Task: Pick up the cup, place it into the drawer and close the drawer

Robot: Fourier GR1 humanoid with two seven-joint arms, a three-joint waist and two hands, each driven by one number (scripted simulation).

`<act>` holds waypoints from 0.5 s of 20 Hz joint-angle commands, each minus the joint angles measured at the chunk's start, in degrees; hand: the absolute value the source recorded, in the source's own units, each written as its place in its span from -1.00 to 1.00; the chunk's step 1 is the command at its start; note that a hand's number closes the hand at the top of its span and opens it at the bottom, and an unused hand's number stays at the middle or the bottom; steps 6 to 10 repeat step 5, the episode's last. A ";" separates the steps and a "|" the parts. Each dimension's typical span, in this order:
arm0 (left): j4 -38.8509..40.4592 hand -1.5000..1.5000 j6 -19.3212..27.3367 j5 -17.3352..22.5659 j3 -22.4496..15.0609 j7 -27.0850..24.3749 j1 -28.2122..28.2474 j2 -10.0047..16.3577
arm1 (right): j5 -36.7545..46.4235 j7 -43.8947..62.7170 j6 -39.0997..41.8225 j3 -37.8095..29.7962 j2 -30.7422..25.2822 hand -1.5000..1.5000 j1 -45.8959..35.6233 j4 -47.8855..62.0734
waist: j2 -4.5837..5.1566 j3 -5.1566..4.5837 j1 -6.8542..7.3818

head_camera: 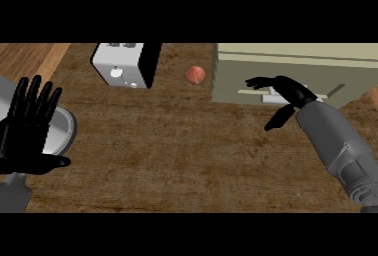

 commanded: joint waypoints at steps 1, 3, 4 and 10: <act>-0.69 -1.00 0.12 -0.73 -0.02 0.40 -0.35 0.29 | -0.27 1.43 0.43 -1.81 -5.72 -1.00 -4.01 3.09 | 1.74 0.56 1.41; -1.36 -1.00 -0.05 -1.09 -0.33 -1.06 0.44 -0.89 | -0.77 2.52 -1.13 -2.50 -4.56 -1.00 -4.31 3.51 | 1.89 0.57 2.14; -1.94 -1.00 1.72 -2.19 -0.96 -0.34 0.17 -1.19 | 0.07 1.76 -1.33 -1.70 -4.73 -1.00 -4.28 3.55 | 1.56 0.56 1.41; 0.08 -1.00 0.04 -2.45 -0.35 -1.76 0.66 -0.75 | -0.38 1.98 -0.04 -2.13 -5.32 -1.00 -4.86 4.05 | 1.86 0.52 1.67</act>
